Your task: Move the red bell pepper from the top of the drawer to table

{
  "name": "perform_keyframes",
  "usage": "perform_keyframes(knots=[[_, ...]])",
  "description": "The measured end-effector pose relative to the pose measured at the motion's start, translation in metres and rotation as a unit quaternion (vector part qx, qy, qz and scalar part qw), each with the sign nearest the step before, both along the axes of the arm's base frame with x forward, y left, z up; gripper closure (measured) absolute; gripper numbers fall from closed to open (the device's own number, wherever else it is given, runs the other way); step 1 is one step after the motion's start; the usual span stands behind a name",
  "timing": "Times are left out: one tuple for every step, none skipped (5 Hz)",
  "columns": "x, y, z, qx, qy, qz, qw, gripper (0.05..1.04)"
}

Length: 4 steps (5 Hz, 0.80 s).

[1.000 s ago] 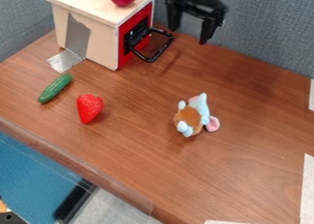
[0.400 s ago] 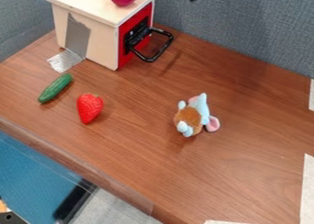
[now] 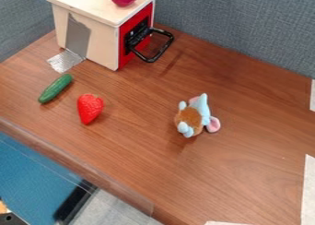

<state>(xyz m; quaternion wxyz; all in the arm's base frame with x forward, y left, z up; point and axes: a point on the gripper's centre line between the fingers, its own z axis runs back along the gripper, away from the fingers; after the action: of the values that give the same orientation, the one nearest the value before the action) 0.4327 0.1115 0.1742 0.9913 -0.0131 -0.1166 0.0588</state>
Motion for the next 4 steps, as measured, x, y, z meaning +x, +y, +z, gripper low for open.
perform_keyframes(knots=[[-0.008,0.017,-0.009,0.006,0.008,0.007,0.9999,0.082],[-0.010,0.027,-0.009,0.027,0.011,0.008,0.9995,0.082],[-0.009,0.029,-0.022,0.031,0.019,0.012,0.9993,0.082],[-0.007,0.031,-0.035,0.032,0.030,0.016,0.9989,0.082]])
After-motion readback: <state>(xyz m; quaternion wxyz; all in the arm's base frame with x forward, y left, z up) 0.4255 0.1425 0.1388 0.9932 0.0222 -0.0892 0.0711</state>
